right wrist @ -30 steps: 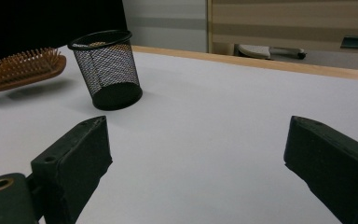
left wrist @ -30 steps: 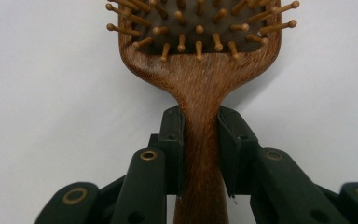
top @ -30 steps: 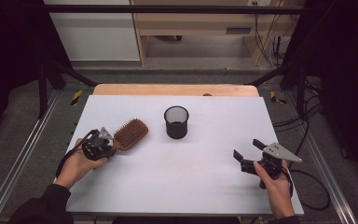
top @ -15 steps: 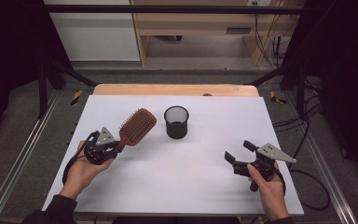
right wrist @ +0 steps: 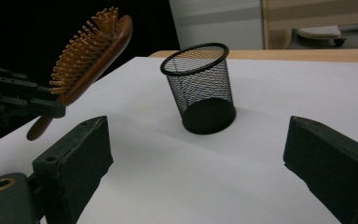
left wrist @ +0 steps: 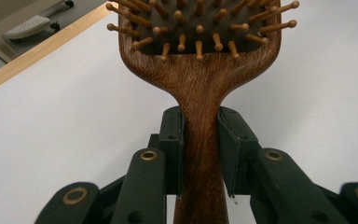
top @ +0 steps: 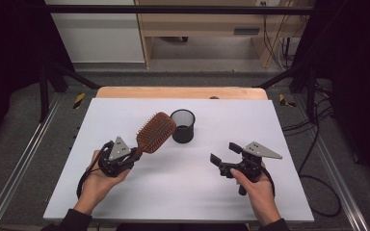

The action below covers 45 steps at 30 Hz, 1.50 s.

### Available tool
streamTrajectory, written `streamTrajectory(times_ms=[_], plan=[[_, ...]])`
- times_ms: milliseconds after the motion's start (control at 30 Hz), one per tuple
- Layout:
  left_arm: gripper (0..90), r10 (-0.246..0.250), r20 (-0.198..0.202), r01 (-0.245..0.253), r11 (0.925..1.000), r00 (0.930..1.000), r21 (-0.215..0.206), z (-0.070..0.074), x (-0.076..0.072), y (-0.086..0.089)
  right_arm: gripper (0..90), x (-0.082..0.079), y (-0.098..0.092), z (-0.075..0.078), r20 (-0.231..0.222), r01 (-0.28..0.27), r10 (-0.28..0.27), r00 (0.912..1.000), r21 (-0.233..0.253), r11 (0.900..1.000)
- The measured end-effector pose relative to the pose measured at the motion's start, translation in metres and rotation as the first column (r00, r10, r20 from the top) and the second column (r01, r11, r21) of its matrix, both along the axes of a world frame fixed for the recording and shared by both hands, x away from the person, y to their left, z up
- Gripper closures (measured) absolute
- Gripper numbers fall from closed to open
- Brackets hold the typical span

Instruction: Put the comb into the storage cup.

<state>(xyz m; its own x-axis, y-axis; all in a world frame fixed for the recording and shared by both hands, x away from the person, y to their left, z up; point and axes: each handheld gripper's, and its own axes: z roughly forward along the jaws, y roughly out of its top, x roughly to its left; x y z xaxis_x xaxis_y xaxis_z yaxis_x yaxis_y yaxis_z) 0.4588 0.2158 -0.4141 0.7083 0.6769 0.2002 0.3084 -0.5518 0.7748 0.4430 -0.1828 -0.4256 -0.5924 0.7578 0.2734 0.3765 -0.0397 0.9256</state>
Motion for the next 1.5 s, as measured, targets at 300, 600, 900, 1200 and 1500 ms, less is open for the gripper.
streamTrajectory(times_ms=[300,600,900,1200,1500], plan=[[72.4,-0.018,0.023,0.018,0.9993,0.9996,-0.034,-0.003,-0.007,-0.015,8.6,0.006,0.021,0.005,0.005,-0.033,0.033,0.9995,-0.004,0.999],[72.4,-0.011,0.037,0.014,0.9974,0.9993,-0.070,-0.008,-0.010,-0.023,7.7,0.009,0.042,0.007,-0.017,-0.078,0.079,0.9968,0.030,0.996],[72.5,-0.004,0.059,0.009,0.9965,0.9982,-0.084,-0.012,-0.017,-0.030,7.2,0.012,0.064,0.007,-0.032,-0.130,0.132,0.9908,0.054,0.990],[72.4,-0.022,0.070,0.028,0.9958,0.9973,-0.087,-0.013,-0.023,-0.036,6.7,0.015,0.085,0.010,-0.036,-0.166,0.167,0.9852,0.046,0.985],[72.4,-0.024,0.081,0.031,0.9958,0.9964,-0.086,-0.015,-0.026,-0.037,6.8,0.019,0.091,0.011,-0.050,-0.172,0.176,0.9832,0.061,0.983]])
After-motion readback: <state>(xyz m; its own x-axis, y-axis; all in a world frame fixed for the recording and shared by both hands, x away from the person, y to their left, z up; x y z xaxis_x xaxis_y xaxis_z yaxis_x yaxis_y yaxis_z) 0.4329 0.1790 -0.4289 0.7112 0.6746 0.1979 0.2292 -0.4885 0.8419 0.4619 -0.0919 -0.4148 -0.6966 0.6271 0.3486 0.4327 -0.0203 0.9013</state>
